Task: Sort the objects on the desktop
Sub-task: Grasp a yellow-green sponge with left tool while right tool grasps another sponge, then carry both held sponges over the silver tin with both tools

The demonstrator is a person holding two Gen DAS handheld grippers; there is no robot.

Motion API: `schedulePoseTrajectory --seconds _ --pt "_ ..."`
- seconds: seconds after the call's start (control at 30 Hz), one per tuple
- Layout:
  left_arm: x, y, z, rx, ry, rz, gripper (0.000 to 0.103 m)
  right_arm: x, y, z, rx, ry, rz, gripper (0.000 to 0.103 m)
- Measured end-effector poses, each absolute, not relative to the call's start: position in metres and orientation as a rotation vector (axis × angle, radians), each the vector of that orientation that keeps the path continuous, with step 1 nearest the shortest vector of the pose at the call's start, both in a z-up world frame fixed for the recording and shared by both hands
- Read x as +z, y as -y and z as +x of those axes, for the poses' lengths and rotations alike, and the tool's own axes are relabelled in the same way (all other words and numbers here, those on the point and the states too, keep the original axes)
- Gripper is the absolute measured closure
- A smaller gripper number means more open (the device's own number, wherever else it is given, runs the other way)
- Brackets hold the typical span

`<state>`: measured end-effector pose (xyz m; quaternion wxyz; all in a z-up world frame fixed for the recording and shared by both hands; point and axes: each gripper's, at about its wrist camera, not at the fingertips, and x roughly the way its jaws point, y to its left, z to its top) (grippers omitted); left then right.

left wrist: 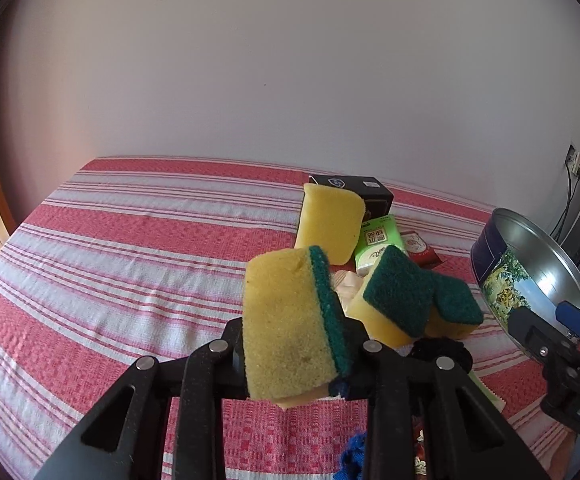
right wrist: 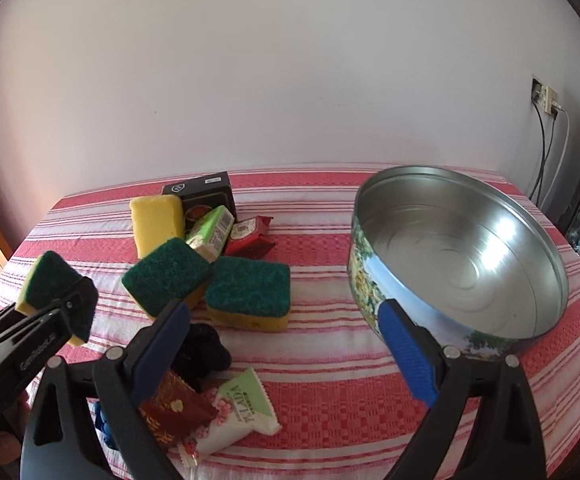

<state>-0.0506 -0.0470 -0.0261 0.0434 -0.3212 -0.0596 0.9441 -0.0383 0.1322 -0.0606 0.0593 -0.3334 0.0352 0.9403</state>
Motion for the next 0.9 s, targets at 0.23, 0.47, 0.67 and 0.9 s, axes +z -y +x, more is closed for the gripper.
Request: schedulePoseTrajectory --seconds 0.23,0.47,0.67,0.9 --pt "-0.018 0.059 -0.045 2.926 0.163 -0.934 0.072 -0.090 -0.114 -0.091 2.828 -0.062 -1.277 0.018" --pt "-0.021 0.058 -0.050 2.932 0.151 -0.946 0.072 -0.117 -0.114 -0.125 2.720 -0.031 -1.371 0.018" --pt "-0.026 0.058 -0.052 2.936 0.163 -0.972 0.072 -0.127 -0.117 -0.126 2.725 -0.092 -1.401 0.034" --pt "-0.023 0.049 -0.047 2.921 0.155 -0.966 0.072 -0.104 -0.114 -0.091 2.754 -0.038 -1.203 0.035"
